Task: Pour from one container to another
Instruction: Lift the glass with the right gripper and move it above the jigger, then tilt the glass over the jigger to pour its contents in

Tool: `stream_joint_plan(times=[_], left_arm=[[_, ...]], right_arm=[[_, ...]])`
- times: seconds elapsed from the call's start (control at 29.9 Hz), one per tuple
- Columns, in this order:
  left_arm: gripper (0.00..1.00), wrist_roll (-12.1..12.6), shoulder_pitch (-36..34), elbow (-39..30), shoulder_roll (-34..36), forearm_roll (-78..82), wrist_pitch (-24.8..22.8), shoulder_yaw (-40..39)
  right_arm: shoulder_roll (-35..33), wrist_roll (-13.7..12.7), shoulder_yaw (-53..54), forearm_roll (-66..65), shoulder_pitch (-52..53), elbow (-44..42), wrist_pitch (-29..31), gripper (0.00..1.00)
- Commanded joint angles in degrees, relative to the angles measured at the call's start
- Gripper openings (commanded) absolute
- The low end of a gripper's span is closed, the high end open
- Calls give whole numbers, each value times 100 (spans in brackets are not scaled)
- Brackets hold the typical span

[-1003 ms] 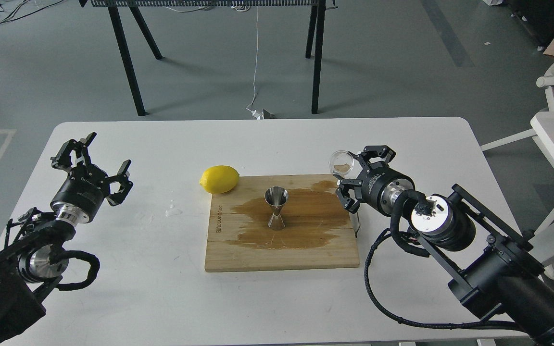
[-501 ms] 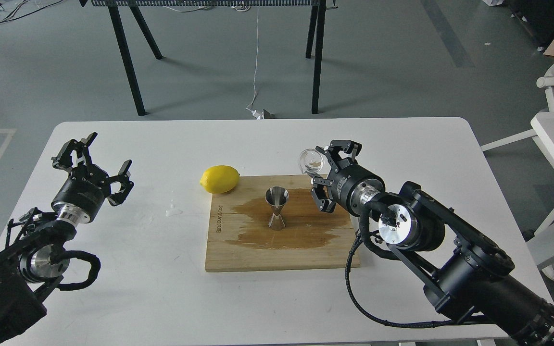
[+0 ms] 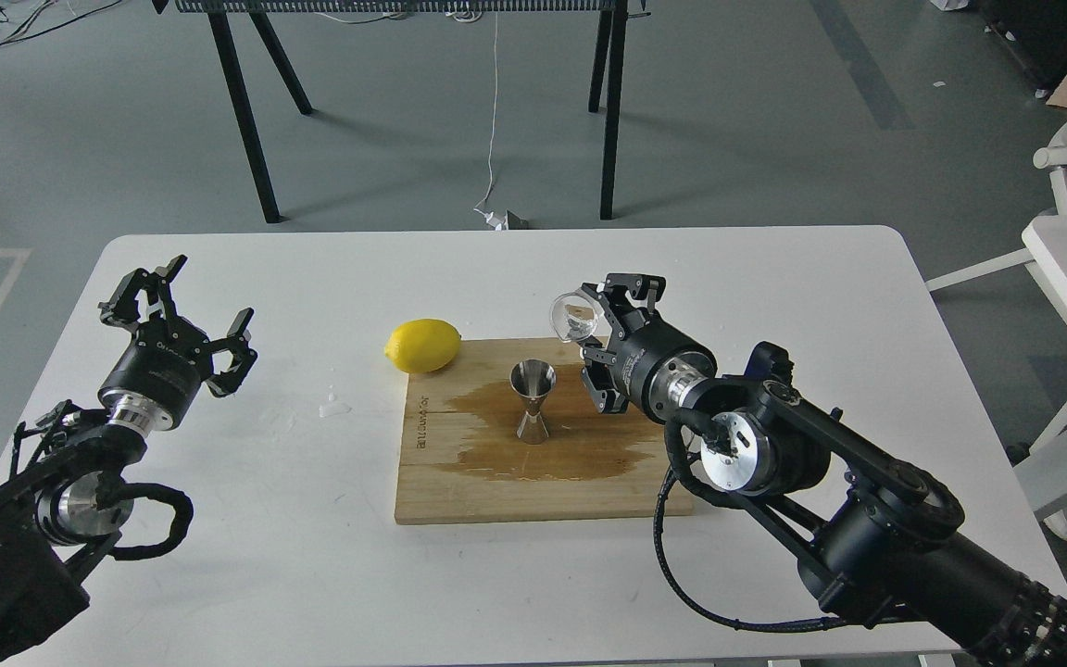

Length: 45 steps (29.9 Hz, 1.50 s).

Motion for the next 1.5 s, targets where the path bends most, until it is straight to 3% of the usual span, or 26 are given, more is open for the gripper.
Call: stream_joint_plan(times=[0.0,1.47], left_arm=[[95,0,0,0,9,0,0,0],[95,0,9,0,-9,0,0,0]], right_arm=[[1,0,-171,-40,92,-9,0,41],[133,61,-1288,-1649,383,-264,0,41]])
